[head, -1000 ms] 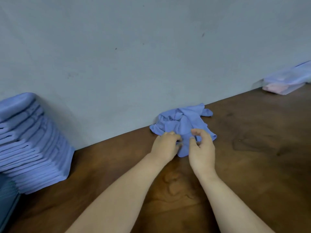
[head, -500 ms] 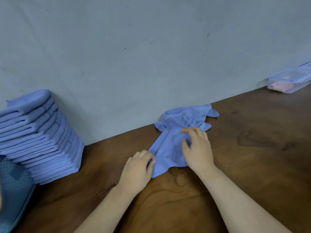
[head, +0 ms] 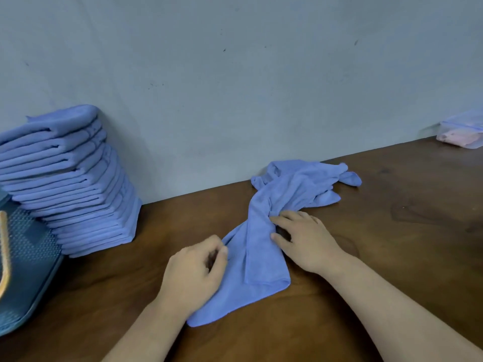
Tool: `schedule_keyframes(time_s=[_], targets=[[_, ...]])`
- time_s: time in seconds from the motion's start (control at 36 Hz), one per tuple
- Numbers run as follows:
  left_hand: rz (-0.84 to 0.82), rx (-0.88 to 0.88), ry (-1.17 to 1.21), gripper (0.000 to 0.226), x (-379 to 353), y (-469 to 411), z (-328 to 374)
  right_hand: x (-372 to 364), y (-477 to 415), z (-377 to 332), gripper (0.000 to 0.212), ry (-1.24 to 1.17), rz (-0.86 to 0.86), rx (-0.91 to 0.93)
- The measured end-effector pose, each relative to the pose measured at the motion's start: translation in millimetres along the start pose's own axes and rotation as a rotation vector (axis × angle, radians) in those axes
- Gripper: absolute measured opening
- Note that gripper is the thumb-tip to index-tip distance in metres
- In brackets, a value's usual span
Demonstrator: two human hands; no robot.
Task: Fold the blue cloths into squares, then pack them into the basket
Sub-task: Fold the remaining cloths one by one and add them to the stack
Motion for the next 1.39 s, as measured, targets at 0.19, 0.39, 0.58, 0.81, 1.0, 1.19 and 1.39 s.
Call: schedule_keyframes(time_s=[0.19, 0.39, 0.58, 0.81, 1.0, 1.19, 1.39], targets=[[-0.099, -0.044, 0.183, 0.052, -10, -10, 1, 7, 7, -25, 0.013, -0.195, -0.07, 0.209], [-0.356, -0.217, 0.169, 0.051, -17, -8, 18, 23, 21, -49, 0.016, -0.731, -0.176, 0.209], [-0.322, -0.276, 0.062, 0.04, -13, -10, 21, 21, -1, 16, 0.058, 0.002, 0.184, -0.025], [-0.049, -0.218, 0.241, 0.037, -4, -13, 24, 30, 14, -34, 0.023, -0.303, -0.037, 0.169], [-0.18, -0.208, 0.252, 0.06, -16, -9, 23, 42, 9, -19, 0.037, -0.837, -0.02, -0.133], [-0.255, -0.208, 0.139, 0.081, -25, -9, 25, 25, 1, 1, 0.038, 0.086, 0.069, 0.019], [-0.134, -0.154, 0.186, 0.094, -18, -10, 24, 30, 14, -46, 0.024, -0.525, -0.079, 0.08]])
Point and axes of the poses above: each hand's wrist, its own y-axis away from the middle knuckle, its own x-axis out of the back of the hand, z = x × y, the point moved 2 cm from there along -y, towards the middle knuckle, and after that the axes turned 6 degrees about -y, right-handed, at the moved point
